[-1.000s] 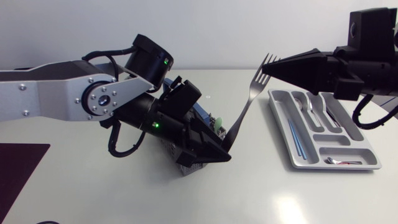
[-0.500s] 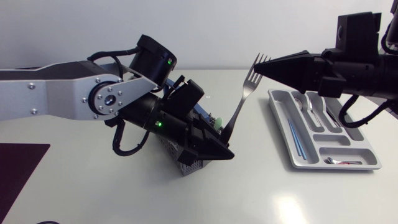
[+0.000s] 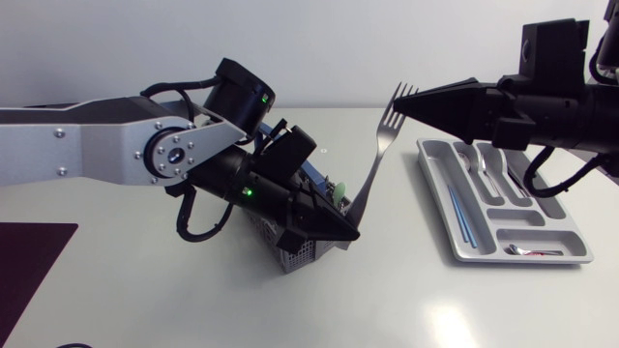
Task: Unload the cutlery basket into the drawer organizer.
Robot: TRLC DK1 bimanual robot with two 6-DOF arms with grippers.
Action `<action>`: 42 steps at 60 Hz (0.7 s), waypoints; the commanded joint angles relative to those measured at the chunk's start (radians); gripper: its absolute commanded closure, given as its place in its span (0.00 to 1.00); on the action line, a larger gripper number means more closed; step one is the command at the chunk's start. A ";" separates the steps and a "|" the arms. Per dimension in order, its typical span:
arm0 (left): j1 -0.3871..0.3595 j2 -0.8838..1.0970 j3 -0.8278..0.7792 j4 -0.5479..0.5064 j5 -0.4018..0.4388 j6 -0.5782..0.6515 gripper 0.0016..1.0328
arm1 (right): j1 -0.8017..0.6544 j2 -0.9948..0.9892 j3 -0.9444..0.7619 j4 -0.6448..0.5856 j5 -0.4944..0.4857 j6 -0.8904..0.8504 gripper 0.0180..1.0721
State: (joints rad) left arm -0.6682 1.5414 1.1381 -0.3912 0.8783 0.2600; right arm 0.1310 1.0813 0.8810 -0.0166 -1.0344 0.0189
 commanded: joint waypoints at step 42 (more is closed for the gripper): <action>-0.053 -0.056 -0.031 0.196 -0.377 -0.087 0.97 | 0.078 -0.060 -0.086 -0.071 0.399 -0.007 0.26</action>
State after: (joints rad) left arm -0.6968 1.5078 1.1343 -0.2218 0.5331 0.1940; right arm 0.1837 1.0294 0.8158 -0.0681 -0.6518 0.0151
